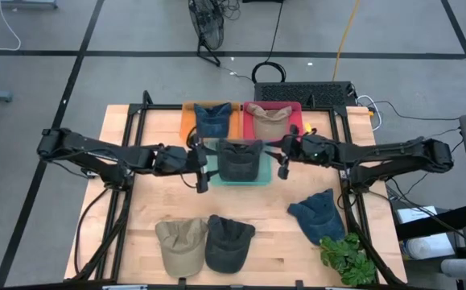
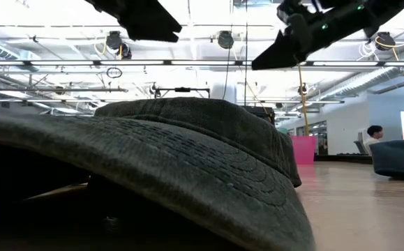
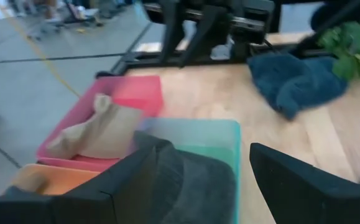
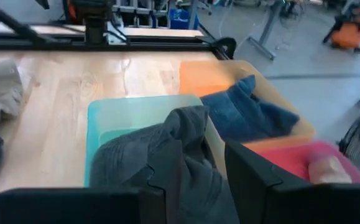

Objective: Pick & Place hat
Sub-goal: Put the brown cap into the pink bin

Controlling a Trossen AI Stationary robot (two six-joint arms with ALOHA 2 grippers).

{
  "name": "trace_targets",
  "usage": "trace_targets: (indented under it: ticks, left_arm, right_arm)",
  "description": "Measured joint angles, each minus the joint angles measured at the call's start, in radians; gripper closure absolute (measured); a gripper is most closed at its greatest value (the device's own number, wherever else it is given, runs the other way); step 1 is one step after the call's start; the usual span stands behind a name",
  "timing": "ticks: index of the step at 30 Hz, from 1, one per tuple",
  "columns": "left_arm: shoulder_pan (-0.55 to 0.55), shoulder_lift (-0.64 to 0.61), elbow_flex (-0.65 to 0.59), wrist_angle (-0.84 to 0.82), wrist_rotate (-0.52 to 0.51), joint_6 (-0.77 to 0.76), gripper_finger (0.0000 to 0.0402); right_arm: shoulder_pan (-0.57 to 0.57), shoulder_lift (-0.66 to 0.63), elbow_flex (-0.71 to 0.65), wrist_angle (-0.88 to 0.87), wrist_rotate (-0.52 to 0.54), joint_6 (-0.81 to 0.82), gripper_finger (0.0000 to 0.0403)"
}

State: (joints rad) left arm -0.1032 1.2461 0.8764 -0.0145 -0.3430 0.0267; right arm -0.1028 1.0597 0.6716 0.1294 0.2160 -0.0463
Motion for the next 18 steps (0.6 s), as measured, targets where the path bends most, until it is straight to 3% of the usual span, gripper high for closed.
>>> trace_targets:
  ticks: [10, 18]
  left_arm:
    - [0.002, -0.083, 0.000, -0.015, -0.050, 0.019, 0.0131]
    - [0.054, -0.083, 0.000, -0.012, -0.050, 0.095, 0.0131]
  right_arm:
    - [-0.001, -0.137, 0.000, -0.243, 0.019, 0.140, 0.0303]
    - [-0.001, -0.129, 0.000, -0.264, -0.037, -0.009, 0.0303]
